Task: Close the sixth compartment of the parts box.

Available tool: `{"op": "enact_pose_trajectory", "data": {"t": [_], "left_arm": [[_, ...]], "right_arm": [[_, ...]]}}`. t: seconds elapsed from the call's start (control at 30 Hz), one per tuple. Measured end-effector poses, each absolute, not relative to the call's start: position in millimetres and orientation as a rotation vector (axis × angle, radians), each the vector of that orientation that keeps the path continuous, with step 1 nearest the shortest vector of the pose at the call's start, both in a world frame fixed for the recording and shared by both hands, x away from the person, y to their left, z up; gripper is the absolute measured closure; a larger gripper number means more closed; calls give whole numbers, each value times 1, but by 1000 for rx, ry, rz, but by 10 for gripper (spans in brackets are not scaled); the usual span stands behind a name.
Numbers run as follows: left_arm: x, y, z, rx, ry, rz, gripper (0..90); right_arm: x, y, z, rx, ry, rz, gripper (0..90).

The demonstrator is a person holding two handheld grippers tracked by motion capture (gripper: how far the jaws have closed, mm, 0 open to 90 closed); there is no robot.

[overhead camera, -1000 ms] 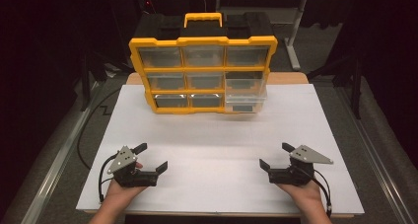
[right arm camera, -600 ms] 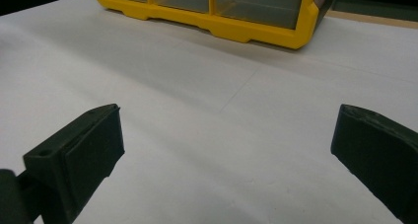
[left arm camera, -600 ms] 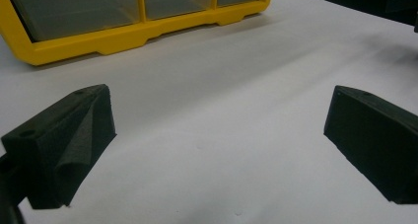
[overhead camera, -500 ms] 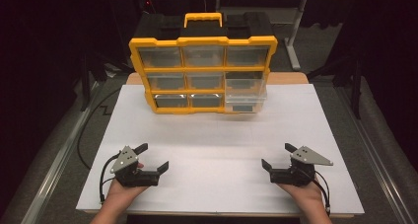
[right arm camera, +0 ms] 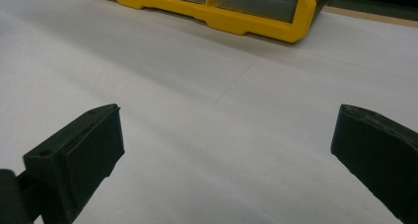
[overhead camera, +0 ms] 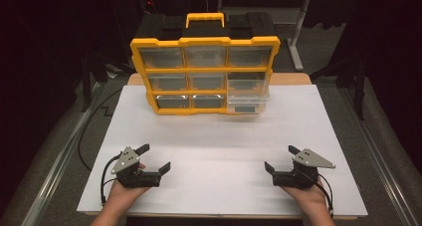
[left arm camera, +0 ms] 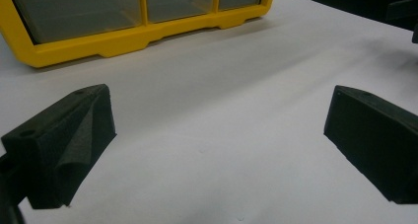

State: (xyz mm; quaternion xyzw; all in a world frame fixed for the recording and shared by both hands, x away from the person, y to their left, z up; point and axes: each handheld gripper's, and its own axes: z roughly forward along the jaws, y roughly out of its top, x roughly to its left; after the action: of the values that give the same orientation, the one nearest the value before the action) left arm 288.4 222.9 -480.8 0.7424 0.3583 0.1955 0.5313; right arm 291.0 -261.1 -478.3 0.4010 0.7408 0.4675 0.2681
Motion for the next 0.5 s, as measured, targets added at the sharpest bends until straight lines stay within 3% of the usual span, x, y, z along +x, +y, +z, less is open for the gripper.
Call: {"op": "enact_pose_trajectory", "data": {"t": [0.23, 0.5], "left_arm": [[288, 222, -481, 1768, 843, 475, 3], [287, 222, -480, 1763, 838, 472, 4]], "right_arm": [[289, -261, -479, 1067, 2004, 1245, 23], [286, -264, -477, 1061, 1998, 1250, 171]]}}
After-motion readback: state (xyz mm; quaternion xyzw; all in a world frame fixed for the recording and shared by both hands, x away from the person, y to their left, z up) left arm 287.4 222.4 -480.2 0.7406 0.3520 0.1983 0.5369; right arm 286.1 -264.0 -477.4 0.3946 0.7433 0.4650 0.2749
